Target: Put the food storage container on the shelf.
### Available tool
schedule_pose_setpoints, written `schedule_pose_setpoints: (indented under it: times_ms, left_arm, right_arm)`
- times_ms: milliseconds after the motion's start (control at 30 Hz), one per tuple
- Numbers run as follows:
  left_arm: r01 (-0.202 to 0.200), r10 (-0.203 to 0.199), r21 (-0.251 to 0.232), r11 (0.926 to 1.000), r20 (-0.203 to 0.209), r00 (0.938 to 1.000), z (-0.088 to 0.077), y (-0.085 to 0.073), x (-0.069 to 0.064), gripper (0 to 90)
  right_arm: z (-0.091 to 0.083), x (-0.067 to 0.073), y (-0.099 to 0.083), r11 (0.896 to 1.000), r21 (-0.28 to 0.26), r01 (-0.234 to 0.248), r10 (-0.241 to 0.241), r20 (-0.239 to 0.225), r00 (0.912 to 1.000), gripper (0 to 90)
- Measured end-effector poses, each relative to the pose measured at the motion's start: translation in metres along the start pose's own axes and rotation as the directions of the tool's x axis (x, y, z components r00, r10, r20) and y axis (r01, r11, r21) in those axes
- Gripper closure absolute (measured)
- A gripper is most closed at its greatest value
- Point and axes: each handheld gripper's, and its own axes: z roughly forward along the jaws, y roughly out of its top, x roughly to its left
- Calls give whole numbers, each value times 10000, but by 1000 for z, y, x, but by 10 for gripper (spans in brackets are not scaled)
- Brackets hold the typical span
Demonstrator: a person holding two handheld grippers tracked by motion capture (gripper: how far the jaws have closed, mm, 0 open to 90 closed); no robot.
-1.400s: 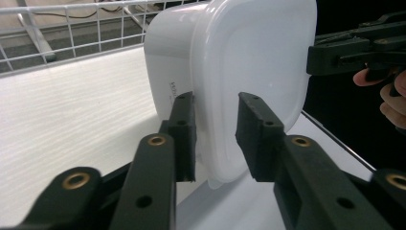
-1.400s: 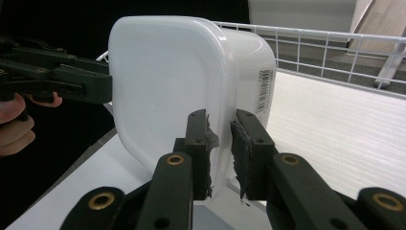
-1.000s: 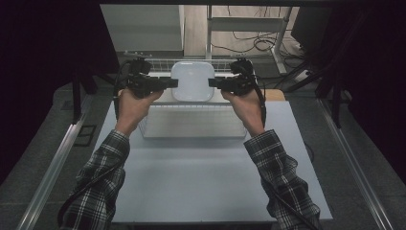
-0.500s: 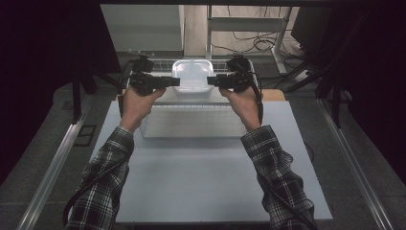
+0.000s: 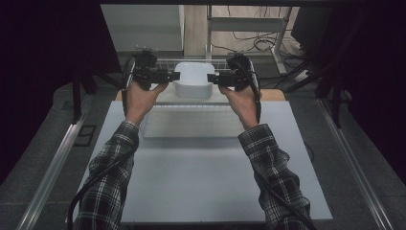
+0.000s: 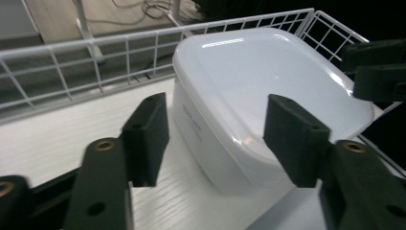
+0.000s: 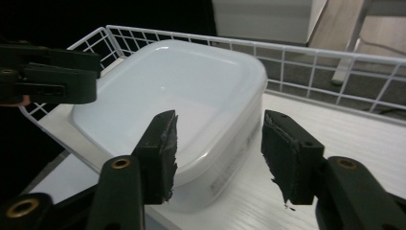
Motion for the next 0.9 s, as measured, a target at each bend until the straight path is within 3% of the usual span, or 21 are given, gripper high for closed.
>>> schedule_pose_setpoints:
  times_ms: [33,100,133,167,200,233,267,300,333,400,433,533,567,600,800,900]
  left_arm:
    - [16,-9,-193,9998,355,9994,-2,-2,1,324]
    - [-38,51,-249,9997,514,9987,-4,-3,1,263]
    - [-154,183,-353,9993,818,9965,-7,-4,2,243]
    - [-154,183,-353,9993,818,9965,-7,-4,2,225]
    - [-143,183,-395,9991,1038,9944,-8,-6,2,194]
    - [-65,113,-392,9992,1244,9922,-9,-7,2,194]
    - [-179,214,-242,9995,1496,9885,-12,-10,0,124]
    - [-179,214,-242,9995,1496,9885,-12,-10,0,111]
    - [-400,419,-153,9991,1513,9876,-13,-14,-2,101]
    - [-478,494,-138,9988,1570,9864,-13,-16,-3,80]
    - [-732,750,-170,9972,1673,9830,-14,-21,-4,75]
    - [-1210,1236,-264,9923,1518,9807,-15,-28,-8,56]
    - [-1210,1236,-264,9923,1518,9807,-15,-28,-8,45]
    - [-1451,1489,-360,9888,1466,9779,-16,-32,-11,37]
    - [-1915,1937,-288,9811,1318,9722,-15,-44,-15,17]
    - [-1843,1880,-384,9821,1454,9714,-16,-49,-14,17]
  right_arm:
    - [-2,-2,-1,9998,-204,57,-60,-168,9998,366]
    - [-4,-5,-2,9993,-360,122,-137,-412,9991,275]
    - [-4,-6,-3,9991,-385,156,-177,-544,9984,234]
    - [-4,-6,-3,9991,-385,156,-177,-544,9984,234]
    - [-5,-7,-5,9984,-488,298,-331,-691,9971,152]
    - [-5,-7,-5,9984,-488,298,-331,-691,9971,152]
    - [-4,-5,-9,9972,-460,595,-627,-725,9954,88]
    - [-4,-5,-9,9972,-460,595,-627,-725,9954,88]
    - [-5,-2,-13,9944,-397,981,-1005,-627,9930,48]
    - [-6,2,-17,9912,-452,1248,-1275,-627,9899,31]
    - [-6,3,-19,9900,-441,1338,-1364,-646,9885,22]
    - [-7,7,-25,9866,-314,1601,-1618,-624,9849,12]
    - [-7,8,-26,9854,-288,1677,-1692,-620,9836,10]
    - [-8,9,-28,9849,-254,1713,-1726,-602,9832,10]
    - [-9,10,-38,9858,-87,1674,-1676,-793,9827,10]
    - [-8,10,-42,9845,-34,1751,-1748,-838,9810,11]
